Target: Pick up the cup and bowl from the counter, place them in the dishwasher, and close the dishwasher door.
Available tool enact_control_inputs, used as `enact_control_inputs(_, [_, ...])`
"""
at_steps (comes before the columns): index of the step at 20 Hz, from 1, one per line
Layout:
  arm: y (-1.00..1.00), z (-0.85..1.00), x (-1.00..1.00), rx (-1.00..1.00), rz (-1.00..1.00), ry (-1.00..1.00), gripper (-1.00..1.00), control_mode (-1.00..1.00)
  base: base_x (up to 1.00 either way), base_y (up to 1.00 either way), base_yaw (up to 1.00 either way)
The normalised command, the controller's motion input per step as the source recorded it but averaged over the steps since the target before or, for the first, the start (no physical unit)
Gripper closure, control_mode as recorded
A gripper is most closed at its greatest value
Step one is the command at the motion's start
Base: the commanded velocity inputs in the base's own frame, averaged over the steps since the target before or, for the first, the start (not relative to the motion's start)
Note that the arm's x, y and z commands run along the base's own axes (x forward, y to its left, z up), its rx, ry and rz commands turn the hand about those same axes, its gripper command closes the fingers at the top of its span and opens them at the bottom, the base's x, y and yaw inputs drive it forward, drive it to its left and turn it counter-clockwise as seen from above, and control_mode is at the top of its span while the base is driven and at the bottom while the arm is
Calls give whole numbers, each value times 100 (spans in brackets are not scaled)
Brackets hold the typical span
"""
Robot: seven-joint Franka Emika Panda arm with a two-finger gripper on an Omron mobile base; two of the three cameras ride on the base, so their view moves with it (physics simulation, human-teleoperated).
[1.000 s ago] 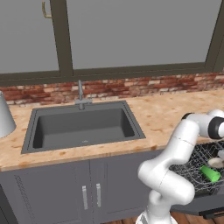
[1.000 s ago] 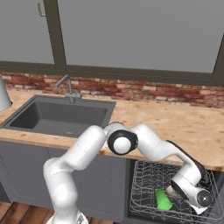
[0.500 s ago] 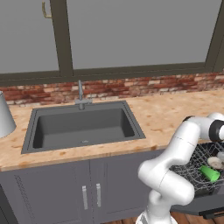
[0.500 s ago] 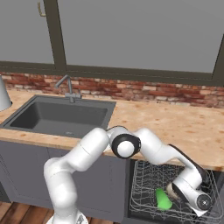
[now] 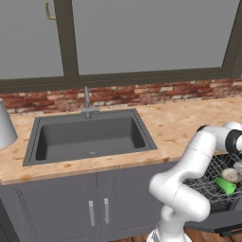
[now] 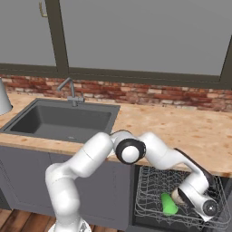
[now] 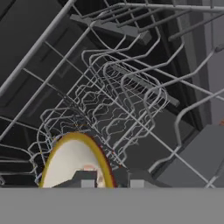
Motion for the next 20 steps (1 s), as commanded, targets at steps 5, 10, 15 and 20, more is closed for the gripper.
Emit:
enact_control_inputs(5, [-17,29,-6,-7,0,-15,-100,-100,0,0,0])
enact_control_inputs(10, [-3,76,5,-14,0,-13,-100,-100,0,0,0])
enact_control_inputs(15, [4,80,36,-8,0,0,-100,-100,0,0,0])
enact_control_inputs(20, [8,24,18,-13,0,12,-100,-100,0,0,0])
